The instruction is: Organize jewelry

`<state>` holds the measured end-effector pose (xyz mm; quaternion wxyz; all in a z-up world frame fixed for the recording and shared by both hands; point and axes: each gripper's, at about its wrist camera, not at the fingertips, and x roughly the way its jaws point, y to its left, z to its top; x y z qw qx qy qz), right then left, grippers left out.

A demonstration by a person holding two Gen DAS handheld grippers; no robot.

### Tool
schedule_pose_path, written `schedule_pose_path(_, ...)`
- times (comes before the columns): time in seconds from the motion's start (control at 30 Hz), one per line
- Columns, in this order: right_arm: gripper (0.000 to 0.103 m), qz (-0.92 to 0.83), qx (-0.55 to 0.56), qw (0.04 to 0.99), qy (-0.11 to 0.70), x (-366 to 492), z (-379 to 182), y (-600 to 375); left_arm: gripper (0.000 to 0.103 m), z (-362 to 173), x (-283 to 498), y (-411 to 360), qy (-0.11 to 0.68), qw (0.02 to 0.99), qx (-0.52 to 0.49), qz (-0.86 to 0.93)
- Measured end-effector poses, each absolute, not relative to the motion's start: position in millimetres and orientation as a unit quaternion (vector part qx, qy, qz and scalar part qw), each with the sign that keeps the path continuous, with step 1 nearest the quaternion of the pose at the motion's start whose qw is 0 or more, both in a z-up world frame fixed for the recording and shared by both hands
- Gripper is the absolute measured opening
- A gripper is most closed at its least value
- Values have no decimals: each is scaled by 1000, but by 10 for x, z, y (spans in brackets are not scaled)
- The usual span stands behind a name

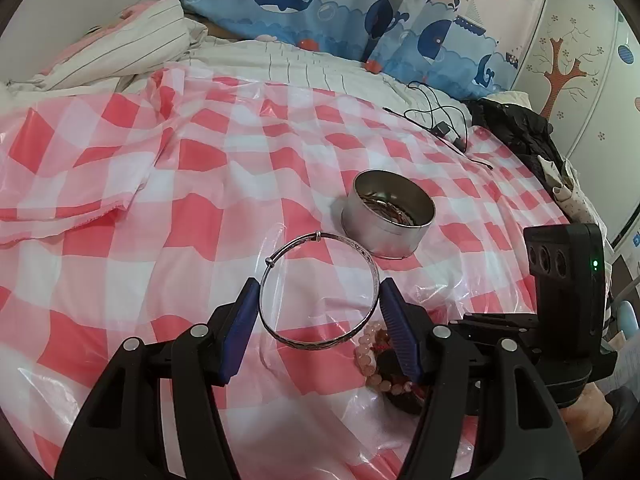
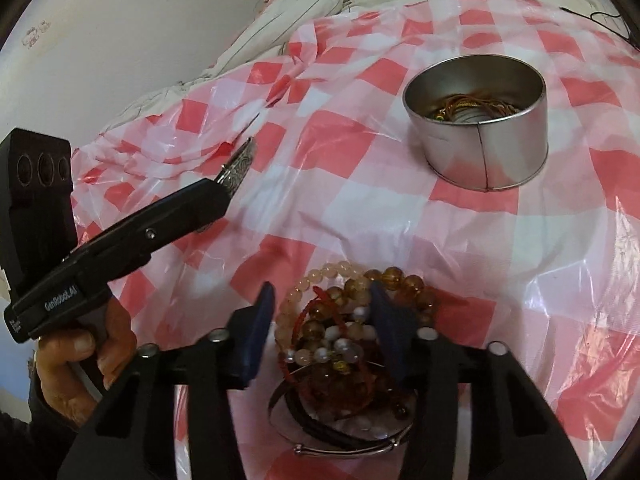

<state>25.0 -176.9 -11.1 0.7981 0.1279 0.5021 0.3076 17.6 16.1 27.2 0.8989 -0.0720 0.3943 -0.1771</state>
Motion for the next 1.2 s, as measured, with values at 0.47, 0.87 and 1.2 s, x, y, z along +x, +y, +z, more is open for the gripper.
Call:
schedule_pose_path(0.47, 8, 299, 152, 805, 489, 231, -128, -1897, 58, 264, 171, 154, 394, 899, -70, -177)
schedule_pose_path(0.87, 8, 337, 273, 788, 438, 179, 126, -2321, 58, 256, 164, 141, 394, 899, -67, -178)
schedule_pose_path(1.2, 8, 338, 292, 794, 412, 150, 233, -2455, 58, 250, 141, 25, 391, 903, -34, -177)
